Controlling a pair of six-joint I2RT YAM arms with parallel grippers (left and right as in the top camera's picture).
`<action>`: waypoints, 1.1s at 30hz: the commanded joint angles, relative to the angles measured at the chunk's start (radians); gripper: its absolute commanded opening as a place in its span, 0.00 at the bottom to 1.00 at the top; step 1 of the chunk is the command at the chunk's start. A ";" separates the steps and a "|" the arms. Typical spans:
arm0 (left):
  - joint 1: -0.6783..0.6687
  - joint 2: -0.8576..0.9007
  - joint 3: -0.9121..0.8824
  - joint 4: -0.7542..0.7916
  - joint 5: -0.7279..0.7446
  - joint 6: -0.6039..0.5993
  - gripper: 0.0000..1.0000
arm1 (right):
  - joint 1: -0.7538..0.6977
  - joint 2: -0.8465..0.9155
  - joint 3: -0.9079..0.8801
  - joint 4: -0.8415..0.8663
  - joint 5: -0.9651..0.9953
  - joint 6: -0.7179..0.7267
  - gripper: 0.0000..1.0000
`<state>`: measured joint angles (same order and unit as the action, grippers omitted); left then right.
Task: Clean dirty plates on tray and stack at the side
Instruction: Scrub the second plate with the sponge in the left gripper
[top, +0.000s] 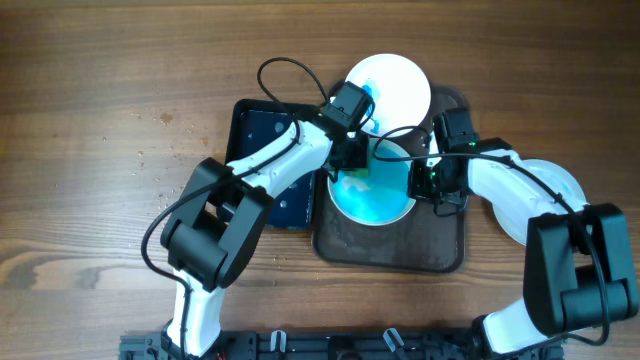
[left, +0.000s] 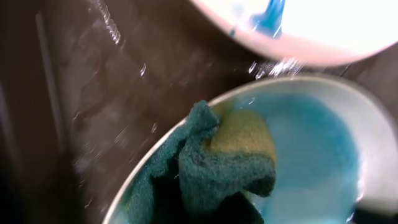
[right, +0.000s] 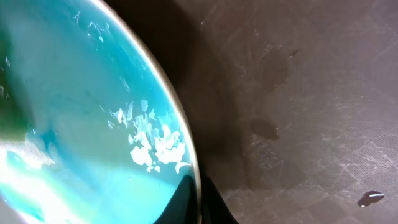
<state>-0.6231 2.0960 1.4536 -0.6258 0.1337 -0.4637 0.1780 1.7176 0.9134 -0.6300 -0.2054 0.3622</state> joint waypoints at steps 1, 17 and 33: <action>0.043 0.047 -0.051 -0.182 0.040 0.127 0.04 | -0.002 0.048 -0.039 -0.035 0.101 0.000 0.04; -0.108 0.047 -0.052 -0.153 0.389 0.113 0.04 | -0.002 0.048 -0.039 -0.034 0.074 0.036 0.04; 0.008 -0.137 -0.051 -0.387 -0.109 -0.129 0.04 | -0.002 0.048 -0.039 -0.026 0.074 0.033 0.04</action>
<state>-0.6540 2.0525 1.4368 -0.9970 0.2481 -0.5060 0.1913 1.7180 0.9058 -0.6491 -0.2611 0.3813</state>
